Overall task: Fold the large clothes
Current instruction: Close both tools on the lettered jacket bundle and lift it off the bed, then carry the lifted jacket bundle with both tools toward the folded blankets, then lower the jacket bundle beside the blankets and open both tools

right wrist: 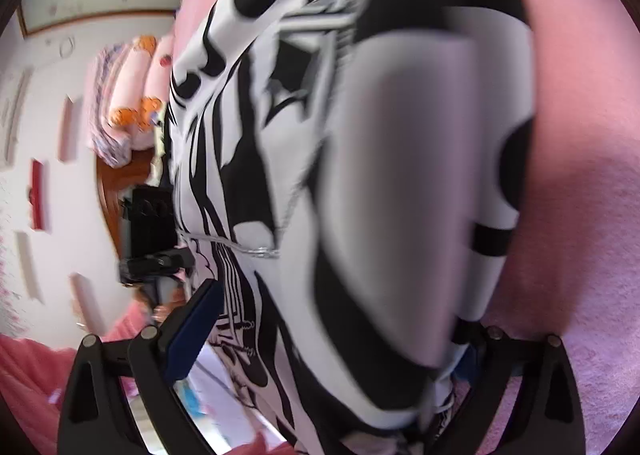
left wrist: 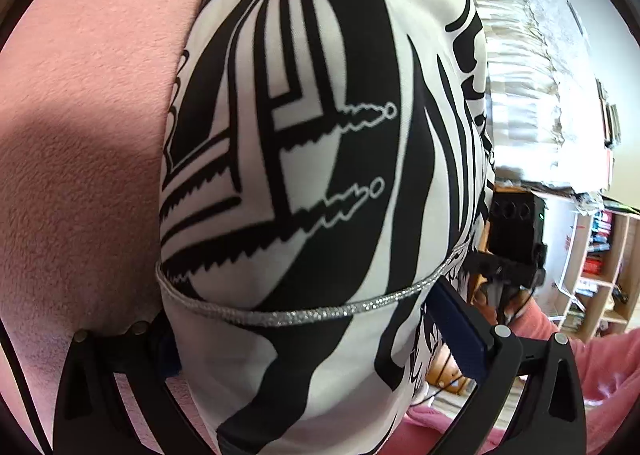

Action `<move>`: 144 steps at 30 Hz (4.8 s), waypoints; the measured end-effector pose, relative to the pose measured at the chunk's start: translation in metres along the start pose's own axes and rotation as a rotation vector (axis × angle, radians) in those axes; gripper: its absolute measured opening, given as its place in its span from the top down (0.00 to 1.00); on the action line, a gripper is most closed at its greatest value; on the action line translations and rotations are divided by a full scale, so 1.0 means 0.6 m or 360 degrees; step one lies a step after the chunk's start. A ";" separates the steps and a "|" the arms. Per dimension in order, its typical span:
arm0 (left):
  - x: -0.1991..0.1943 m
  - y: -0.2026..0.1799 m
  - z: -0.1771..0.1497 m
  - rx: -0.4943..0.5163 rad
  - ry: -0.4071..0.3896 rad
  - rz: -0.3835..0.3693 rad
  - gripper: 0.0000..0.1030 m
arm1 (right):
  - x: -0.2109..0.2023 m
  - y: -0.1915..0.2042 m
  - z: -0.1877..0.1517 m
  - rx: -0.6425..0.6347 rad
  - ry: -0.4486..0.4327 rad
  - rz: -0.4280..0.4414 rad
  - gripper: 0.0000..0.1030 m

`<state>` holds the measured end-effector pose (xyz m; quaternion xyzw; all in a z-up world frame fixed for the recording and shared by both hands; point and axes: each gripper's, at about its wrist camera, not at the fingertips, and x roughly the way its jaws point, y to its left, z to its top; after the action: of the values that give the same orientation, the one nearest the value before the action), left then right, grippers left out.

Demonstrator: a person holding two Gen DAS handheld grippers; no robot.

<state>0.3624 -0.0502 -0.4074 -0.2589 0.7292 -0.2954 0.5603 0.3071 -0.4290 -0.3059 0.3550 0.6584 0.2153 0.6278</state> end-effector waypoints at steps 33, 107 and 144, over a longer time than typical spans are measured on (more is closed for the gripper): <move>-0.098 -0.232 -0.104 -0.0048 -0.0398 0.0909 0.56 | -0.051 0.132 -0.058 -0.0107 -0.0254 -0.0184 0.82; -1.039 0.723 0.218 -0.0204 -0.0984 0.0653 0.28 | 0.781 0.925 0.457 -0.1014 -0.0095 -0.0136 0.73; -0.996 0.529 0.008 -0.0395 -0.1340 0.1516 0.21 | 0.473 0.895 0.209 -0.0952 -0.0477 -0.0328 0.54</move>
<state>0.4944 0.5921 -0.2399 -0.0635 0.5109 0.1988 0.8339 0.5473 0.1122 -0.1204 0.1148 0.4990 0.2797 0.8121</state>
